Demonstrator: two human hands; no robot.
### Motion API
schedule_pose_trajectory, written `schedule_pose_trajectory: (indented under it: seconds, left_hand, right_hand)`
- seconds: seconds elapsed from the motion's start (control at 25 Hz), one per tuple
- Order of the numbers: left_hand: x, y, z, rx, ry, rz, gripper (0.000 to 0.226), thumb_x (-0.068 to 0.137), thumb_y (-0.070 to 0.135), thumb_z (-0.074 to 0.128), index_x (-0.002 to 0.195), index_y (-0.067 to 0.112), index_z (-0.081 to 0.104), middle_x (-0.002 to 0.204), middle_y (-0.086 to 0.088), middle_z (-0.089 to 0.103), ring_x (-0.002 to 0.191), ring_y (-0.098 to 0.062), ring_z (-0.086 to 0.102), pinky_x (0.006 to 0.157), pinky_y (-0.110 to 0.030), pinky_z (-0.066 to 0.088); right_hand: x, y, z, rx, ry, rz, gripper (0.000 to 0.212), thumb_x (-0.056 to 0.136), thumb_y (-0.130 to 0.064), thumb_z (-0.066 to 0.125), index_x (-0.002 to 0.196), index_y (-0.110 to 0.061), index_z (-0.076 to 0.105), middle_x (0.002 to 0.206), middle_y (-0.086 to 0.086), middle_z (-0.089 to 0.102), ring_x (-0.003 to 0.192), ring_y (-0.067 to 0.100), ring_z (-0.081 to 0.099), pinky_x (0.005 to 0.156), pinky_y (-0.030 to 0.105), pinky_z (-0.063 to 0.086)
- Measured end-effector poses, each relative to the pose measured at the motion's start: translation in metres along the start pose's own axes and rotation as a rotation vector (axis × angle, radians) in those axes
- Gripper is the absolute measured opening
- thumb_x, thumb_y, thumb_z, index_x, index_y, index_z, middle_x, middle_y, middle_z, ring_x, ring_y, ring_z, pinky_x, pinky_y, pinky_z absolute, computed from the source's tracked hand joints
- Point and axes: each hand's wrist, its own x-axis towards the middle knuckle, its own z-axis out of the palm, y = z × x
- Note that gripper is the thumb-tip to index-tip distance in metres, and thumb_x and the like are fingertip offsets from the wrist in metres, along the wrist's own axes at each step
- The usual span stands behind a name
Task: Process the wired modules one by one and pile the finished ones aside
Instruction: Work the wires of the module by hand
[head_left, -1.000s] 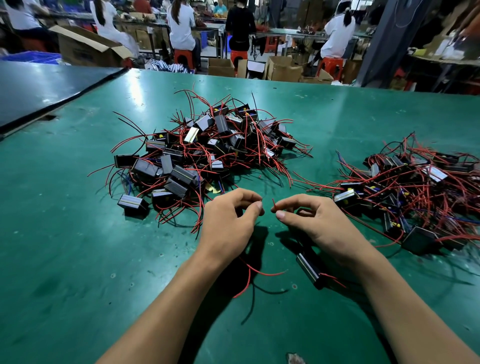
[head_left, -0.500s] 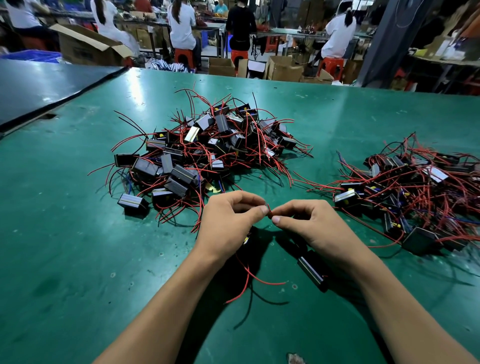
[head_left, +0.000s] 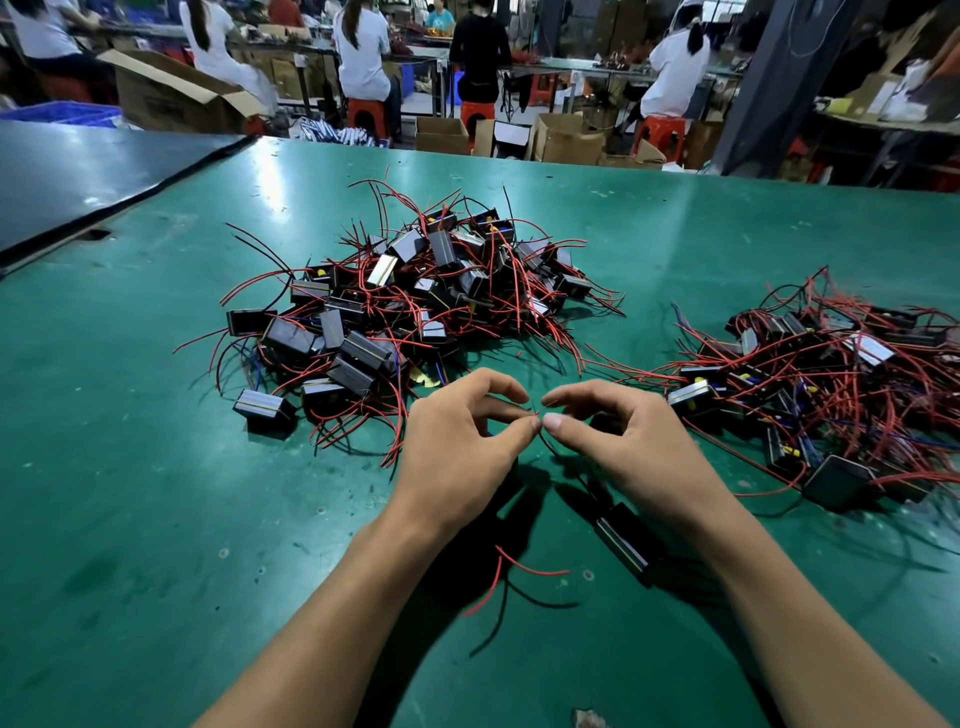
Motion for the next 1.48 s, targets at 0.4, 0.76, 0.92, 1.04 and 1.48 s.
schedule_pose_trajectory:
  seconds: [0.4,0.76,0.92,1.04,1.48]
  left_hand:
    - [0.001,-0.003,0.0,0.118,-0.003,0.068,0.008,0.081,0.025,0.079,0.088,0.021,0.078,0.081,0.013,0.074,0.077,0.004,0.065,0.07,-0.018,0.05]
    - [0.002,-0.001,-0.001,0.112,-0.071,-0.005,0.005,0.083,0.028,0.076,0.087,0.024,0.079,0.079,0.012,0.073,0.073,-0.002,0.063,0.071,-0.023,0.05]
    - [0.0,-0.002,0.001,0.198,-0.04,0.094,0.006,0.084,0.025,0.075,0.088,0.025,0.079,0.078,0.017,0.071,0.078,-0.003,0.055,0.073,-0.022,0.042]
    - [-0.003,-0.002,0.002,0.242,-0.029,0.154,0.007,0.084,0.025,0.076,0.09,0.025,0.078,0.075,0.02,0.065,0.081,-0.008,0.053,0.074,-0.024,0.042]
    - [0.0,0.002,0.001,0.16,-0.087,0.017,0.003,0.083,0.024,0.077,0.08,0.022,0.078,0.059,0.021,0.062,0.06,0.011,0.057,0.061,-0.004,0.038]
  right_hand:
    - [0.0,-0.002,0.005,-0.01,0.036,-0.053,0.002,0.087,-0.02,0.077,0.087,-0.021,0.075,0.08,-0.001,0.075,0.075,0.011,0.066,0.077,0.036,0.054]
    - [0.0,-0.003,0.005,-0.017,0.049,-0.056,0.001,0.087,-0.023,0.075,0.087,-0.022,0.075,0.079,-0.002,0.074,0.071,0.009,0.064,0.072,0.033,0.052]
    - [-0.002,-0.007,0.007,-0.182,0.104,-0.086,0.012,0.085,-0.034,0.077,0.078,-0.024,0.074,0.063,-0.009,0.067,0.055,0.002,0.053,0.055,0.02,0.043]
    - [-0.001,-0.01,0.009,-0.236,0.162,-0.082,0.019,0.085,-0.034,0.077,0.071,-0.022,0.072,0.056,-0.012,0.061,0.051,-0.001,0.048,0.053,0.013,0.036]
    - [-0.001,-0.014,0.01,-0.098,0.107,0.0,0.022,0.09,-0.028,0.072,0.073,-0.014,0.072,0.059,-0.01,0.058,0.057,0.004,0.048,0.06,0.022,0.04]
